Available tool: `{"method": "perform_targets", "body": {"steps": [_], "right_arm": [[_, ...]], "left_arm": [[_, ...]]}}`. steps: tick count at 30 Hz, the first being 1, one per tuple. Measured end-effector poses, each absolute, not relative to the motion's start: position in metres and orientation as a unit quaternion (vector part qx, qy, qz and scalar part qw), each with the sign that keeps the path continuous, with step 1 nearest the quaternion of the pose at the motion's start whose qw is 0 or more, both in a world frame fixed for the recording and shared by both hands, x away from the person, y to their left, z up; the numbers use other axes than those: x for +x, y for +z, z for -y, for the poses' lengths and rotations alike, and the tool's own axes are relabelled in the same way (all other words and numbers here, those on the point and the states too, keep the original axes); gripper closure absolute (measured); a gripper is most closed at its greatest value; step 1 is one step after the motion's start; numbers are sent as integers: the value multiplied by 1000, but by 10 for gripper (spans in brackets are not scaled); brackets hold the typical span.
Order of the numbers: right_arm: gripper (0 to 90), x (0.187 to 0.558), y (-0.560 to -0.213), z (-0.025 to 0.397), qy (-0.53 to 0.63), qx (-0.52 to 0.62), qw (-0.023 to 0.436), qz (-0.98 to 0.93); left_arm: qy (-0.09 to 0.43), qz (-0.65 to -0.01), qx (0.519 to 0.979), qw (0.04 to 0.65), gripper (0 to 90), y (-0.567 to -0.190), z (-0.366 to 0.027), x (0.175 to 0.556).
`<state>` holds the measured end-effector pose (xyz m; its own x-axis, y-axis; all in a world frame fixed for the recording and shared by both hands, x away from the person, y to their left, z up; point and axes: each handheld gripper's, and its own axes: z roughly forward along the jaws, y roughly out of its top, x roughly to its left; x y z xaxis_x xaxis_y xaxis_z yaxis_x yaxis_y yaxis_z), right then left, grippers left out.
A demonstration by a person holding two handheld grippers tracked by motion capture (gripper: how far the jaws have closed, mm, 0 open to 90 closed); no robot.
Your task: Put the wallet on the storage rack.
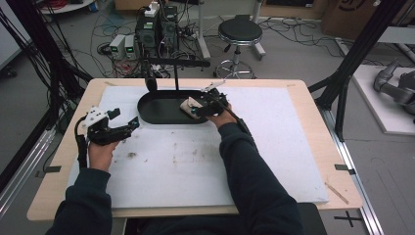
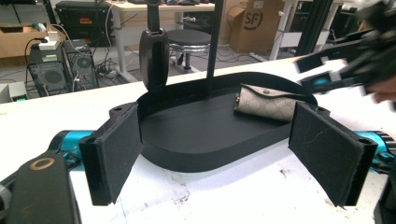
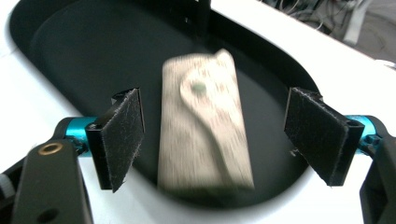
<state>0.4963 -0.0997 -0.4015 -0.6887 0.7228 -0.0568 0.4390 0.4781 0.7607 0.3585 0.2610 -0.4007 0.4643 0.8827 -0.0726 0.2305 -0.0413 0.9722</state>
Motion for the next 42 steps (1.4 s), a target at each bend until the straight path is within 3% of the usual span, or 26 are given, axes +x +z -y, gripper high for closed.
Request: {"method": "perform_targets", "body": {"steps": [4,10,18,29,42], "right_arm": [[210,476,-393,144,377,350,184,-837],[194,438,-387,216,399,357,218,-816],[194,396,-390,276,404,369,249,-799],[194,373,-406,318,391,412,277,-775],[194,367,-404,324,387,423,294,-765]], "left_arm": [[296,-426,659,545,173,-401,-261,358],[298,-426,656,547,173,-402,-262,358],[301,-428,655,546,173,-402,-262,359],[307,-417,658,547,173,-401,-254,358],[299,-412,661,551,173,-402,-254,357]]}}
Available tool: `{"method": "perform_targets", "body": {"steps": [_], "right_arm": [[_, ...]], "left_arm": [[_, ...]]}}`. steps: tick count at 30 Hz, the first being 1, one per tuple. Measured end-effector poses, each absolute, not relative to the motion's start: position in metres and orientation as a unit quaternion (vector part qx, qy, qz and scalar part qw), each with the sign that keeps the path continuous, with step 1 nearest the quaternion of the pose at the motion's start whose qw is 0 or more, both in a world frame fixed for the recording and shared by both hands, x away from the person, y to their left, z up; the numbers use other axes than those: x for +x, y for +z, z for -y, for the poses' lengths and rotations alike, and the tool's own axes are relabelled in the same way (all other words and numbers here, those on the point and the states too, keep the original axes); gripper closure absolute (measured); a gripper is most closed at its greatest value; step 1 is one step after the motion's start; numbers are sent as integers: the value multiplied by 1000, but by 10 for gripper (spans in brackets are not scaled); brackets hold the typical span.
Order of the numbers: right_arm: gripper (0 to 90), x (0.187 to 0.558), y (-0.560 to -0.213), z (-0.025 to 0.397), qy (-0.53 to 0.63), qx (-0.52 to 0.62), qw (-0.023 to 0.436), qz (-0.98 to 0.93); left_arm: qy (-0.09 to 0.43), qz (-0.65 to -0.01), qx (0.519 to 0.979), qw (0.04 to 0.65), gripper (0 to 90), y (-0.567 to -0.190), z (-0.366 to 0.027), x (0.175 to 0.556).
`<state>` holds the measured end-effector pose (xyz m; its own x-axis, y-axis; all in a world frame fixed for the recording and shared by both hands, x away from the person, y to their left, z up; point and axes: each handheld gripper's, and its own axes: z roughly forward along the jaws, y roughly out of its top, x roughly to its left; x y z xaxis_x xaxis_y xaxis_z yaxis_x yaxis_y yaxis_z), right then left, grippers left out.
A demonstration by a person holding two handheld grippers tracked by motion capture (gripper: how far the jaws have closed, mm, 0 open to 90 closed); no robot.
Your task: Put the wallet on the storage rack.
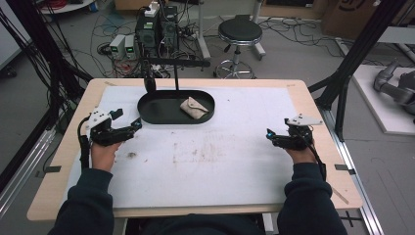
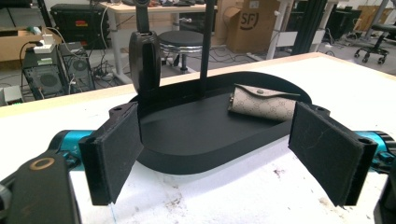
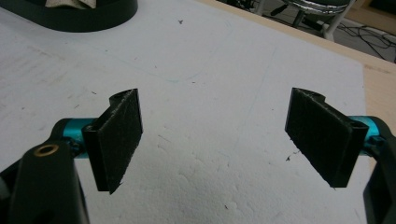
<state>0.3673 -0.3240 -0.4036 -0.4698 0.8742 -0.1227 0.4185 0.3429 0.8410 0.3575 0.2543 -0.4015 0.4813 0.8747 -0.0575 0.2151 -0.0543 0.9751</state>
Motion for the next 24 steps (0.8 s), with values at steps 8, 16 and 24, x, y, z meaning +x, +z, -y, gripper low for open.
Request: {"method": "perform_targets", "body": {"steps": [8,16,24], "right_arm": [[194,365,-401,325,396,423,296,-759],[194,366,-402,325,395,422,297,-760],[194,366,-402,323,394,417,300,-762]], "left_arm": [[299,-412,660,552,173,-401,-254,356],[296,-413,663,549,173,-403,-254,358],[297,-414,663,549,173,-403,-254,358]]}}
